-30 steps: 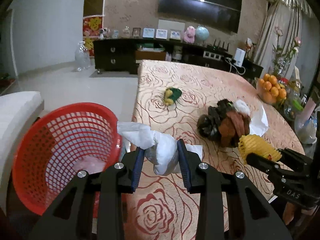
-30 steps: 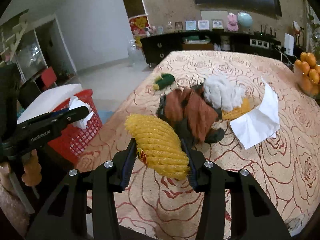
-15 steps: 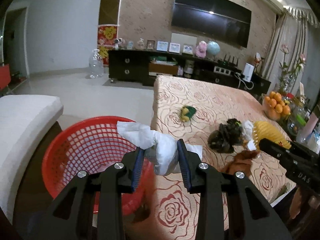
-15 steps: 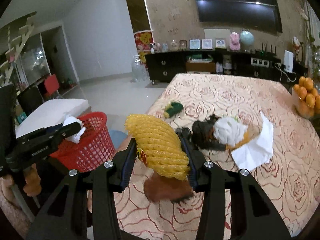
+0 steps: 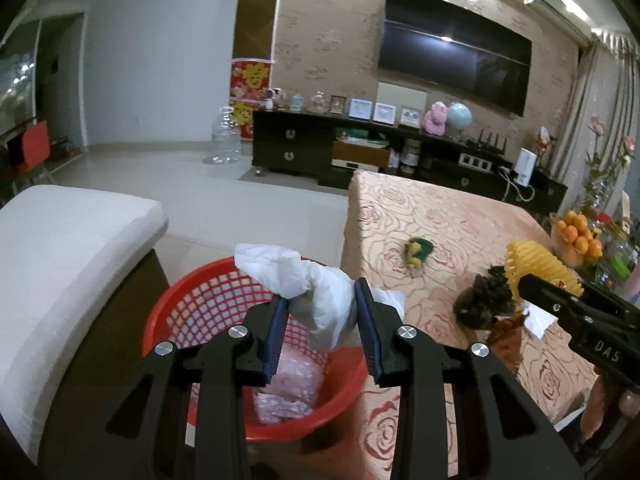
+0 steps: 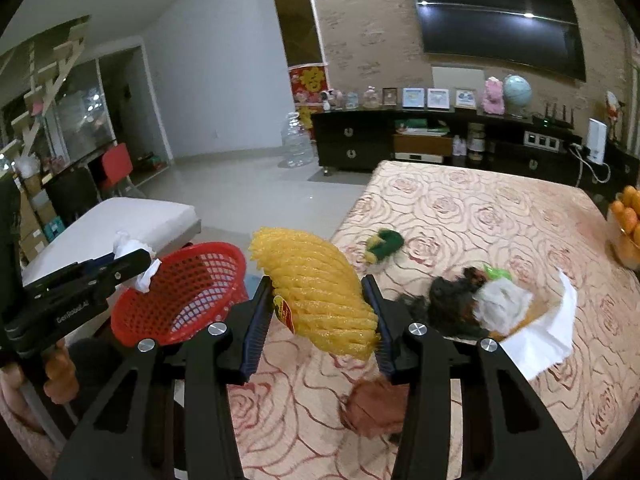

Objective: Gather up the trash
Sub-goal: 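Carry the tissue into the wastebasket and release it while the right gripper carries the net, then lower the yellow foam net into the wastebasket and open the right gripper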

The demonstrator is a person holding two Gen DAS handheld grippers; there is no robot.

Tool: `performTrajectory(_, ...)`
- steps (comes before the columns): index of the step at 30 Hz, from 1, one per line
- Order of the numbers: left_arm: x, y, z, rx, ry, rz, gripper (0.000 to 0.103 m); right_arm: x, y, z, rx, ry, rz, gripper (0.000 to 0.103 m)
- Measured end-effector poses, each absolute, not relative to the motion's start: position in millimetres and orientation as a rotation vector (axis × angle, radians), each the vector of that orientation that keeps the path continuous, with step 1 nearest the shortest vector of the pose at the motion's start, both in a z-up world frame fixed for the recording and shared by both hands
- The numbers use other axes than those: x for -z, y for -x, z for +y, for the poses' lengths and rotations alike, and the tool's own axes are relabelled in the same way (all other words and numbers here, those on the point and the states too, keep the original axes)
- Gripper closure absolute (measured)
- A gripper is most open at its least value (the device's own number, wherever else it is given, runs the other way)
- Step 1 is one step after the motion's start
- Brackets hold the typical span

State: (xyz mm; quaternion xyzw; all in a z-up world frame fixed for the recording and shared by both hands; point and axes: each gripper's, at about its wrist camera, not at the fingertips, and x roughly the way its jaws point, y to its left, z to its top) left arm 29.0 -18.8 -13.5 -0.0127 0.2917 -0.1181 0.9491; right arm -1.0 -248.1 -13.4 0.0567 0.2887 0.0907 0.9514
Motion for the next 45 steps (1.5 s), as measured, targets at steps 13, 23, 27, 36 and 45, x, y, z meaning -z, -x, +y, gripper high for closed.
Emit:
performTrajectory(13,21.0,-51.1,21.3,0.127,0.05,0.619,0.071,12.5,-44.4,-189.4,-0.313,-0.093,0.624,0.059)
performTrajectory(23,45.3,-70.4,33.7,0.09,0.041,0.673,0.071,23.3,-73.3,-156.9,-0.375,-0.077,0.674,0.059)
performTrajectory(27,53.7,-78.6,37.0,0.073,0.047,0.702,0.071,32.9,-83.1,-146.4,-0.396,-0.074,0.707,0.059)
performTrajectory(36,57.5,-87.5,38.0,0.074,0.064,0.721,0.069,44.7,-93.5,-136.6,-0.428,-0.084,0.747,0.048)
performTrajectory(45,60.2,-90.7,42.8,0.082,0.092,0.719,0.044,41.2,-91.2,-141.7,-0.427,-0.105,0.737,0.035)
